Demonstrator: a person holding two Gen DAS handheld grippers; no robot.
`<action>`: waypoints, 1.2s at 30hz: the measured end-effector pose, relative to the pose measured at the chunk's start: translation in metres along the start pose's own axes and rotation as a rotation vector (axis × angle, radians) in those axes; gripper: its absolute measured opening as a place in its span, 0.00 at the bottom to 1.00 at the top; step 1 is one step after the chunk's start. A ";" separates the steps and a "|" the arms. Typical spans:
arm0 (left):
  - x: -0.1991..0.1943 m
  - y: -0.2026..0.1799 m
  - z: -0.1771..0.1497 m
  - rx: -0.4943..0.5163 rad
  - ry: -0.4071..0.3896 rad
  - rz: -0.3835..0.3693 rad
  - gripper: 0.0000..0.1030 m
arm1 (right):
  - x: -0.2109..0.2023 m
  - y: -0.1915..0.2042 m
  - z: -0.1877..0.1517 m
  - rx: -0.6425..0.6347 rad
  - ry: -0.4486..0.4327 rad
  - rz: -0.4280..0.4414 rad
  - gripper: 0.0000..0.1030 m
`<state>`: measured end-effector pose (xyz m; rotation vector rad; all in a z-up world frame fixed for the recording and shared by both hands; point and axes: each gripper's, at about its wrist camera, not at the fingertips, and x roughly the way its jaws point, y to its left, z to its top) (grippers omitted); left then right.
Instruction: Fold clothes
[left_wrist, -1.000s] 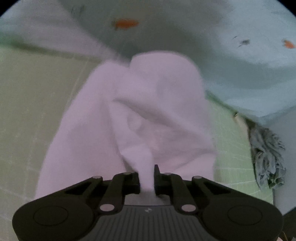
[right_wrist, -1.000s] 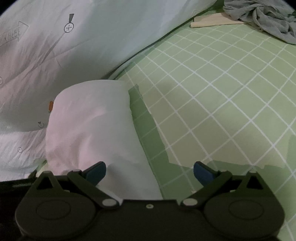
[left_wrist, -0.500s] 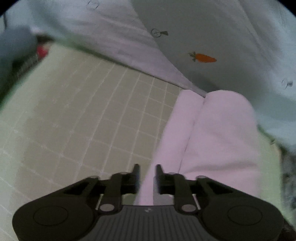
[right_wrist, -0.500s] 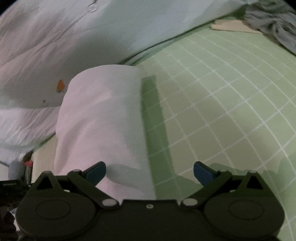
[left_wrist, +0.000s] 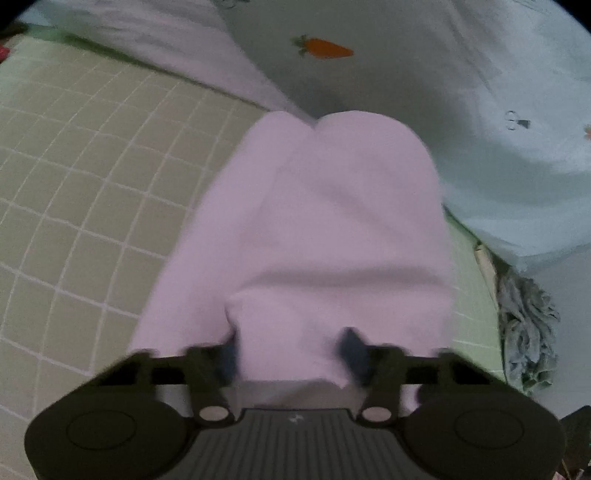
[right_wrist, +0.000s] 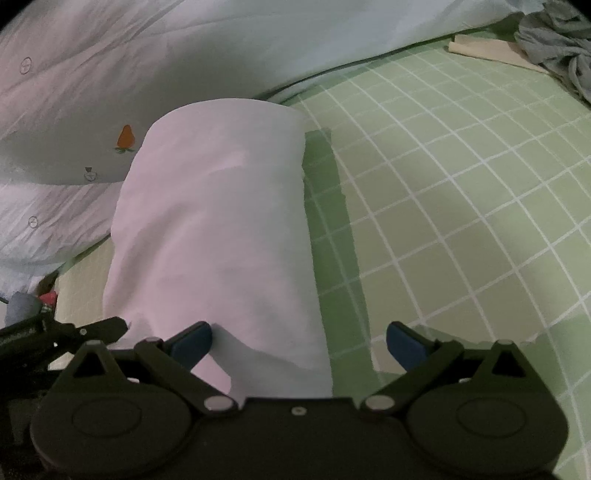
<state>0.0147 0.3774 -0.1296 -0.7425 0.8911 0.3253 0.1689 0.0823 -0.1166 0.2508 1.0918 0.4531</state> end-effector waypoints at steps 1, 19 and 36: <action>-0.003 -0.003 -0.001 0.011 -0.011 0.003 0.25 | 0.000 0.000 -0.001 0.000 0.001 -0.002 0.99; -0.036 0.050 -0.007 0.005 -0.046 0.167 0.71 | 0.004 0.004 -0.008 -0.023 0.039 0.006 0.99; 0.051 0.064 0.076 0.218 0.181 -0.098 0.94 | 0.047 0.020 0.036 -0.031 0.068 0.110 1.00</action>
